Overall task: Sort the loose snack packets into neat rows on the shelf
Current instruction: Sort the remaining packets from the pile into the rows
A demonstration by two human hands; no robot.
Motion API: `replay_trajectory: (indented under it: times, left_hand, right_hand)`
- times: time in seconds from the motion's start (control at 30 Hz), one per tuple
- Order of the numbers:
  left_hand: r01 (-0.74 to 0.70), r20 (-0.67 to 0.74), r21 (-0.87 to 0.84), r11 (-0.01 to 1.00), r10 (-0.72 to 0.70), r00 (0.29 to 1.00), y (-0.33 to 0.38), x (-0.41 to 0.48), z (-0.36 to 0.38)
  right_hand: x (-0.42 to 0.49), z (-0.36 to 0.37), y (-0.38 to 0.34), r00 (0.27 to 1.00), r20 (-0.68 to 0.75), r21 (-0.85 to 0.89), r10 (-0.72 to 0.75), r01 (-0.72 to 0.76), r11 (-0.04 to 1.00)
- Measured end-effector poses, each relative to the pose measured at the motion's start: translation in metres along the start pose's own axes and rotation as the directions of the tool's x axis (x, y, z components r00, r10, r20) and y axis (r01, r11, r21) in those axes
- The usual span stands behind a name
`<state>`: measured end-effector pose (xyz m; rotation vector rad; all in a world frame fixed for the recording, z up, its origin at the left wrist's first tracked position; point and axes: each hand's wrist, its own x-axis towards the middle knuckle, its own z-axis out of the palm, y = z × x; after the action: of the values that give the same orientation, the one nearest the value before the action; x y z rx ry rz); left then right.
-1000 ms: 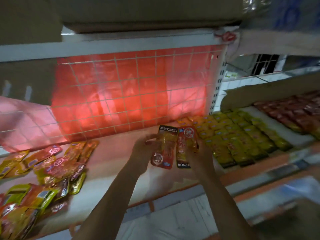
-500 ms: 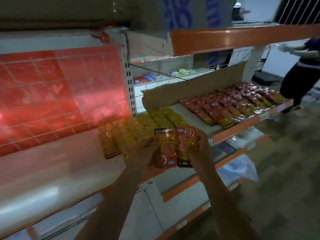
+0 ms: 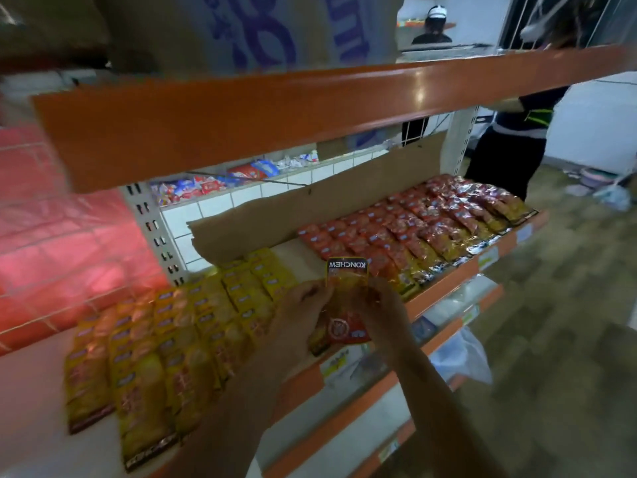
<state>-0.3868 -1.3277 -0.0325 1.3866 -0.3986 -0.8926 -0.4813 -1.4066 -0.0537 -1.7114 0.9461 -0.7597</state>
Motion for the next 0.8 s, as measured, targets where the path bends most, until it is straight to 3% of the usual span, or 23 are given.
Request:
replay_trajectory:
  times: [0.07,0.13,0.2,0.3,0.4,0.57,0.8]
  left_hand:
    - [-0.015,-0.026,0.006,1.0,0.015,1.0,0.003,0.018,0.012]
    - [-0.051,-0.066,0.139,0.989,0.061,0.996,0.001,0.036,0.021]
    - [-0.011,-0.071,0.252,0.968,0.03,0.997,0.0,0.048,0.028]
    - [0.056,-0.039,0.268,0.962,-0.047,0.998,-0.004,0.062,0.036]
    - [0.039,-0.102,0.301,0.953,-0.009,0.995,-0.006,0.072,0.043]
    - [0.034,-0.199,0.534,0.845,0.086,0.976,-0.024,0.082,0.05]
    - [0.11,-0.301,0.638,0.762,0.115,0.947,-0.046,0.09,0.063]
  right_hand:
    - [0.023,-0.01,0.004,1.0,0.021,0.037,0.007,-0.008,0.999]
    - [0.041,-0.019,0.009,0.999,0.035,0.078,0.035,-0.038,0.996]
    - [0.054,-0.024,0.016,0.996,0.056,0.121,0.069,-0.075,0.99]
    - [0.07,-0.026,0.02,0.99,0.122,0.156,0.068,-0.087,0.984]
    - [0.092,-0.029,0.028,0.977,0.198,0.151,0.072,-0.103,0.983]
    - [0.129,-0.047,0.03,0.972,0.222,0.109,0.075,-0.102,0.989]
    - [0.17,-0.058,0.033,0.958,0.278,0.081,0.068,-0.094,0.992]
